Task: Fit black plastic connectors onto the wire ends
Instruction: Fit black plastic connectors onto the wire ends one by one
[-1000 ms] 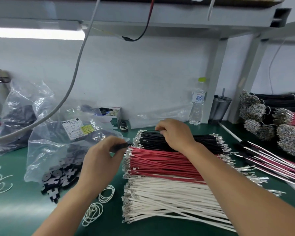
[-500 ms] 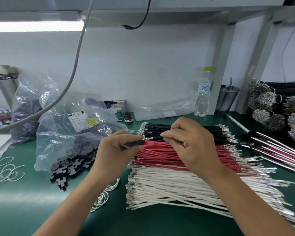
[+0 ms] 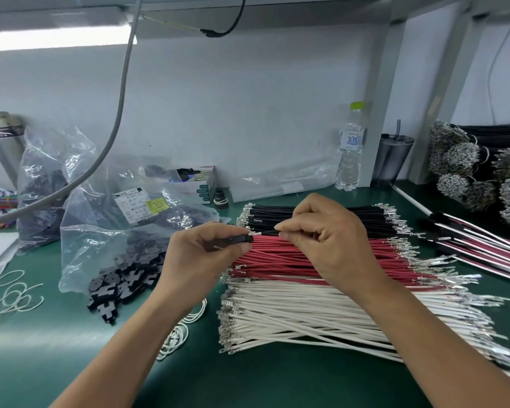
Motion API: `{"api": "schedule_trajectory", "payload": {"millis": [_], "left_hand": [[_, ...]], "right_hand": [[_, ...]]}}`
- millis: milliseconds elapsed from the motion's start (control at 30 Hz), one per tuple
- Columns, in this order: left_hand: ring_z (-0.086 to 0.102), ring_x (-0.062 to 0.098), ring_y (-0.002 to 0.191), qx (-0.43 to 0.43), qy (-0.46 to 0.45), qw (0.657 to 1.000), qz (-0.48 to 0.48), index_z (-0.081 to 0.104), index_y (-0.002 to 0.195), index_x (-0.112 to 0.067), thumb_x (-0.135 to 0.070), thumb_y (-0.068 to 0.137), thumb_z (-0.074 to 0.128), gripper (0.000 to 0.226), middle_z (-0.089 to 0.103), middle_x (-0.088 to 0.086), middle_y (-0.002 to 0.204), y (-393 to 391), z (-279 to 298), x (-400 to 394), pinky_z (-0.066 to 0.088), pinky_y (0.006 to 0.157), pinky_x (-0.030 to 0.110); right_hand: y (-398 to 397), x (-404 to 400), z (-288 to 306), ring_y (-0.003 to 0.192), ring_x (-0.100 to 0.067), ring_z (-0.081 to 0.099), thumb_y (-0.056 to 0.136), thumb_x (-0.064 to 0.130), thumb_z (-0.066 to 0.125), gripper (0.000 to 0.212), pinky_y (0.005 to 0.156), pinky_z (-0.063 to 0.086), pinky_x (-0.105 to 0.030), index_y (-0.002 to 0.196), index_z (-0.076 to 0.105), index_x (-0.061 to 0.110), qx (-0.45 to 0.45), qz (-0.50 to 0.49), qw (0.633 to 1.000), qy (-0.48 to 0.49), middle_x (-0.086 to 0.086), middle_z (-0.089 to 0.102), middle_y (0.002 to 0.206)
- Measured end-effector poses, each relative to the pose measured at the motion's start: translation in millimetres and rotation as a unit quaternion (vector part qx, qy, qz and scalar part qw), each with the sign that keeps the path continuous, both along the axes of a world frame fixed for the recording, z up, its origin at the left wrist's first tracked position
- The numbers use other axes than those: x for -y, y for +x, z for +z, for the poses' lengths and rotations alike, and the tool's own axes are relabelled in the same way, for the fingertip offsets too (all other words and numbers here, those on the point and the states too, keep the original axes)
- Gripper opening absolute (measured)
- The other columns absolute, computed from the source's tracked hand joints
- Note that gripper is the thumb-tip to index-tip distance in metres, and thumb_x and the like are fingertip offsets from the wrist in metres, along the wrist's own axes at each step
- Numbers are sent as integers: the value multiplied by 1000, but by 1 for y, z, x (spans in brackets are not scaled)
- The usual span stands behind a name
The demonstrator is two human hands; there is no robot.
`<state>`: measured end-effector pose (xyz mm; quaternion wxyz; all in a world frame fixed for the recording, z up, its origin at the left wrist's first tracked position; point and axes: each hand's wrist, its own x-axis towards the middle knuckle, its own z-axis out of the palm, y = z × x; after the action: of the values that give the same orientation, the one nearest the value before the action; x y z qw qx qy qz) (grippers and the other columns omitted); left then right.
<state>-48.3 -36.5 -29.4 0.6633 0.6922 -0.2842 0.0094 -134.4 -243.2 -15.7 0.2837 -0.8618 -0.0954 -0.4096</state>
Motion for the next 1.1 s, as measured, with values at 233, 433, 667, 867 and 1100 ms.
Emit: {"api": "schedule_trajectory", "payload": {"millis": [233, 433, 667, 867, 1100], "left_hand": [[74, 16, 80, -4, -14, 1000, -15, 83, 91, -14, -15, 67, 85, 24, 80, 6, 87, 0, 0, 0, 59, 74, 19], [73, 17, 79, -1, -15, 1000, -18, 83, 89, -16, -16, 66, 85, 23, 79, 7, 88, 1, -2, -1, 60, 74, 21], [73, 16, 78, 9, 35, 999, -15, 83, 94, -16, -8, 73, 86, 23, 79, 5, 89, 2, -2, -2, 59, 73, 21], [76, 13, 77, -4, 31, 999, -4, 83, 93, -17, -4, 75, 87, 23, 81, 1, 86, 0, -3, -2, 58, 73, 18], [73, 9, 75, 24, 43, 998, -33, 82, 93, -10, 0, 74, 85, 21, 79, 5, 86, -3, -3, -1, 56, 71, 14]], "right_hand": [[-1, -1, 0, 77, -11, 59, 81, 17, 83, 11, 67, 52, -33, 90, 82, 22, -2, 4, 1000, 5, 12, 57, 80], [-1, 3, 1, 77, -9, 60, 83, 24, 81, 12, 68, 50, -28, 93, 81, 30, -27, 0, 1000, -16, 14, 59, 81], [-1, 5, 2, 77, -5, 59, 87, 29, 77, 9, 71, 49, -30, 95, 80, 32, -82, -5, 996, -40, 15, 61, 83], [-3, 5, 5, 75, -3, 58, 88, 27, 76, 8, 71, 47, -30, 93, 80, 32, -110, -4, 993, -43, 16, 60, 81], [-3, 0, 5, 76, -5, 58, 88, 24, 76, 7, 76, 52, -44, 90, 79, 29, -148, 9, 988, -46, 16, 60, 81]]}}
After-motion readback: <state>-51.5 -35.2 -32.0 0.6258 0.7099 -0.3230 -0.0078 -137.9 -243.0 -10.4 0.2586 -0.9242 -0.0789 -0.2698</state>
